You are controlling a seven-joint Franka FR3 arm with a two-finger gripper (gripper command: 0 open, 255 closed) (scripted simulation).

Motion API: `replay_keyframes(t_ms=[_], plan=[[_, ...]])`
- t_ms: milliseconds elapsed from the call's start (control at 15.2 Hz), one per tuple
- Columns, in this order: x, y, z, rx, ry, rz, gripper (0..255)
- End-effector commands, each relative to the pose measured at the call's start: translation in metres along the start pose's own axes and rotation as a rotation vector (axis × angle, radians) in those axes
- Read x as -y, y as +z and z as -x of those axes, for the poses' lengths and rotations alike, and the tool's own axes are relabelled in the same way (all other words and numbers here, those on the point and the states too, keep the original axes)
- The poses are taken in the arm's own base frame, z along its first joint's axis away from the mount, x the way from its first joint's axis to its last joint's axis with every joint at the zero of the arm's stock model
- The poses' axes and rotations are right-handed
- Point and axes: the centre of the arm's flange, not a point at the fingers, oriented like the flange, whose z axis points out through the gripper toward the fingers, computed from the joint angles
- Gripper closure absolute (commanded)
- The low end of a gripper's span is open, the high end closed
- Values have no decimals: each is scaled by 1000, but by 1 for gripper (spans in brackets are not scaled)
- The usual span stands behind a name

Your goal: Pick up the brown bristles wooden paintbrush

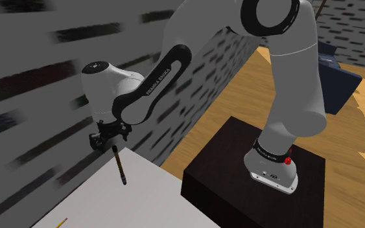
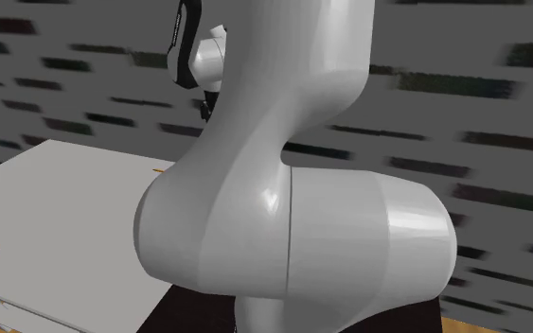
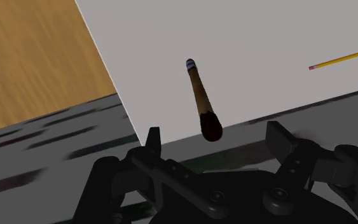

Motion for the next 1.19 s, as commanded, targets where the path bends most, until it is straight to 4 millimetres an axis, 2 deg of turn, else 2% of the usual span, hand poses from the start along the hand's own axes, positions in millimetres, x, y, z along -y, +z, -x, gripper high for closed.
replay_keyframes(t_ms=[0, 330, 462, 528, 1122], plan=[[2, 13, -1, -1, 1, 1, 0], [2, 39, 1, -1, 1, 1, 0], [2, 42, 2, -1, 1, 1, 0], [2, 42, 2, -1, 1, 1, 255], [2, 42, 2, -1, 1, 1, 255]])
